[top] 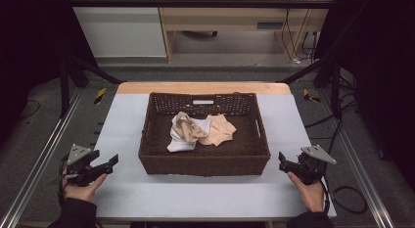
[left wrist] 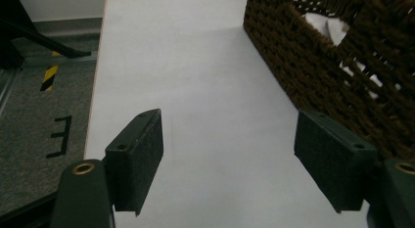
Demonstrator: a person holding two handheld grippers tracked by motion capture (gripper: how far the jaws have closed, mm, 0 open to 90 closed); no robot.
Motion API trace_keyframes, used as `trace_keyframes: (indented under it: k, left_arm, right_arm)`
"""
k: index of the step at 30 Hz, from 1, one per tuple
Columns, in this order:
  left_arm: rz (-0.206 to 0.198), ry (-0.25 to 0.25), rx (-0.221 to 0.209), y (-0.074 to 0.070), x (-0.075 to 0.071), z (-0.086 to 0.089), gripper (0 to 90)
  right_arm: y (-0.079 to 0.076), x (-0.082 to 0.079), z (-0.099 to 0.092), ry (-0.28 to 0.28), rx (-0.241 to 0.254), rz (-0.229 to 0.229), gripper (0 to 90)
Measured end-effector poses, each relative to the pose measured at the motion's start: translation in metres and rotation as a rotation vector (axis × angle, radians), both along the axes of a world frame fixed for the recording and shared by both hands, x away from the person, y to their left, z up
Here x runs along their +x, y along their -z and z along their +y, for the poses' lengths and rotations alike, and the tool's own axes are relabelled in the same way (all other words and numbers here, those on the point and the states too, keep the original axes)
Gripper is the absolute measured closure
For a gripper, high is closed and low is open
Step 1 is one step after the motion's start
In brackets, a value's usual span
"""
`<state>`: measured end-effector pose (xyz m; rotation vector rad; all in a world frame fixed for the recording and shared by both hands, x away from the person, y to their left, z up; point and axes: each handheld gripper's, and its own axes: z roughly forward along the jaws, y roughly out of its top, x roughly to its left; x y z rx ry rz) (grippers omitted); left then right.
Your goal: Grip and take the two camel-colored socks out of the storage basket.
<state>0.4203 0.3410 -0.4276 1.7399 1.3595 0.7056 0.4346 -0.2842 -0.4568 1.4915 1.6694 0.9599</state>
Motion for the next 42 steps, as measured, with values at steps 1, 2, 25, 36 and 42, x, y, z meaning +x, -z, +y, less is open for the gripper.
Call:
trace_keyframes:
  k: [1, 2, 25, 36, 42]
  left_arm:
    - [-0.010, -0.003, -0.003, -0.002, -0.001, 0.000, 27.1]
    - [-0.017, -0.006, -0.005, -0.003, -0.002, -0.001, 28.3]
    - [-0.114, 0.033, -0.085, -0.044, -0.008, -0.029, 30.6]
    - [-0.136, 0.049, -0.088, -0.063, 0.002, -0.039, 30.2]
    - [-0.141, 0.071, -0.095, -0.071, 0.009, -0.052, 29.7]
  right_arm:
    - [0.000, -0.001, 0.000, 0.001, 0.004, 0.002, 3.3]
    - [0.000, -0.001, 0.000, 0.000, 0.005, 0.002, 3.3]
    - [0.001, -0.001, 0.005, -0.019, -0.034, 0.003, 3.7]
    - [-0.001, -0.002, 0.005, -0.018, -0.030, -0.008, 3.6]
    - [-0.001, -0.001, 0.005, -0.016, -0.023, 0.001, 3.7]
